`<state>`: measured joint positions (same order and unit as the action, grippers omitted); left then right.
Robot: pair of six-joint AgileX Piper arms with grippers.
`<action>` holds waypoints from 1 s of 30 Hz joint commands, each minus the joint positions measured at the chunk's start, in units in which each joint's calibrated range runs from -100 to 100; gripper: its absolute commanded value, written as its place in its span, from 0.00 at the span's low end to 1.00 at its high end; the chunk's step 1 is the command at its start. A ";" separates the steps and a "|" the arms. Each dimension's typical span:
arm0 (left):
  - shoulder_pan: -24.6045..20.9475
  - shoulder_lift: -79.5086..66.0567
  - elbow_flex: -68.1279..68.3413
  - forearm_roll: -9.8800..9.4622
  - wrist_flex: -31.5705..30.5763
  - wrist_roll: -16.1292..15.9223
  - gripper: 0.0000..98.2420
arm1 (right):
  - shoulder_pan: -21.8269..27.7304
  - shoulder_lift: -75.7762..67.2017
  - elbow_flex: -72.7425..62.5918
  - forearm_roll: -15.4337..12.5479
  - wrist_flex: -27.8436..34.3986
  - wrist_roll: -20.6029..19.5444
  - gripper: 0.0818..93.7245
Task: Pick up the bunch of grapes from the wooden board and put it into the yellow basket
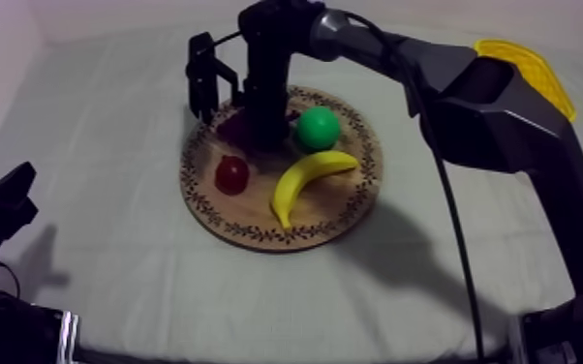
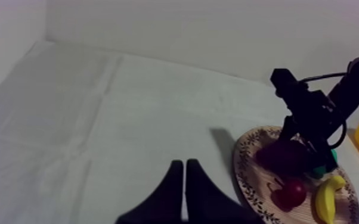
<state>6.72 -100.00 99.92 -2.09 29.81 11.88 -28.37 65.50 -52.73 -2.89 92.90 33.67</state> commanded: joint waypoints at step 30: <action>-0.03 0.00 -0.03 0.02 0.02 0.01 0.00 | 7.61 -27.14 9.87 2.08 -7.37 -4.24 0.23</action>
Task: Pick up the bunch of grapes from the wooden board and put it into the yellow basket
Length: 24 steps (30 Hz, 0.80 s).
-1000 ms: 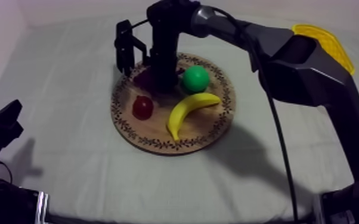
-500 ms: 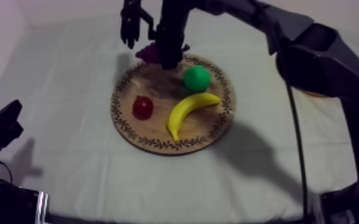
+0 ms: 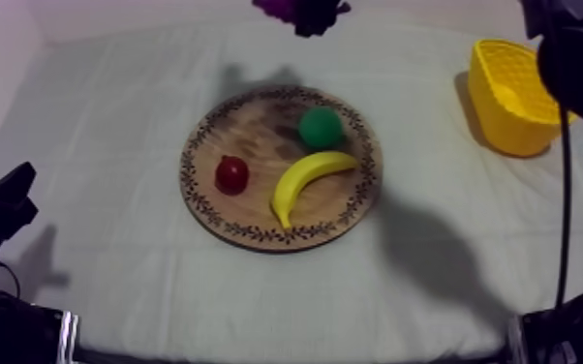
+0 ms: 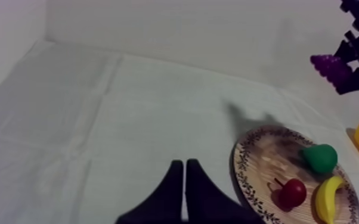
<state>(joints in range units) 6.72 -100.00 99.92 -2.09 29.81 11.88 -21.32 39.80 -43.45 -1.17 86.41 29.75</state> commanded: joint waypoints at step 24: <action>-0.03 0.00 -0.03 0.02 0.02 0.01 0.00 | 13.31 -22.20 23.08 6.37 -20.39 -14.06 0.22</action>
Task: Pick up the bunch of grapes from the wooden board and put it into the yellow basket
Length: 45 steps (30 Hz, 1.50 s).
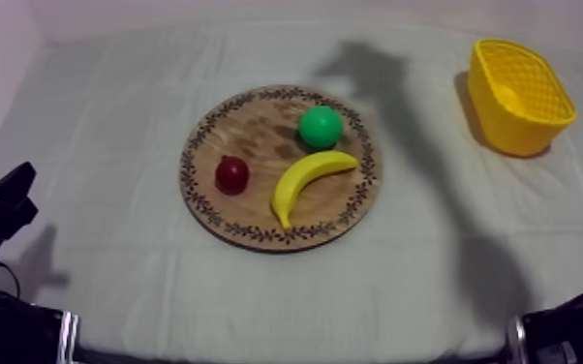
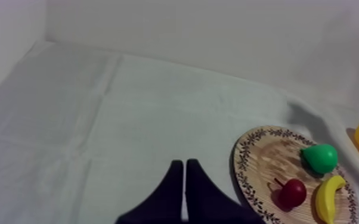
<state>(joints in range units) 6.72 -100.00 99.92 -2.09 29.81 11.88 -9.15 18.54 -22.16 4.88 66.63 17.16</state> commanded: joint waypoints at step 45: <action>-0.03 0.00 -0.03 0.02 0.02 0.01 0.00 | 16.25 0.75 35.88 2.53 -13.13 -9.96 0.58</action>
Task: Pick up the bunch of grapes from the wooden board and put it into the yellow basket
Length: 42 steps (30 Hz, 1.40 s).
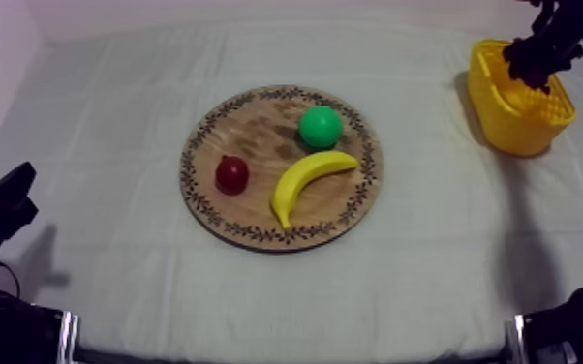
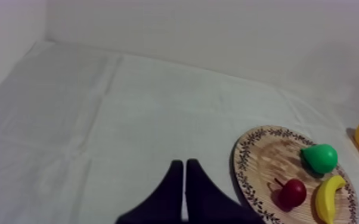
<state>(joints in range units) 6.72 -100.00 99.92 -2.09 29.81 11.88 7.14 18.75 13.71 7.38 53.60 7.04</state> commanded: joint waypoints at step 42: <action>-0.03 0.00 -0.03 0.02 0.02 0.01 0.00 | 5.20 -43.58 36.49 2.62 -31.38 -1.17 0.33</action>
<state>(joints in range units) 6.72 -100.00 99.92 -2.09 29.81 11.88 12.34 -19.71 46.02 10.23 23.46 5.43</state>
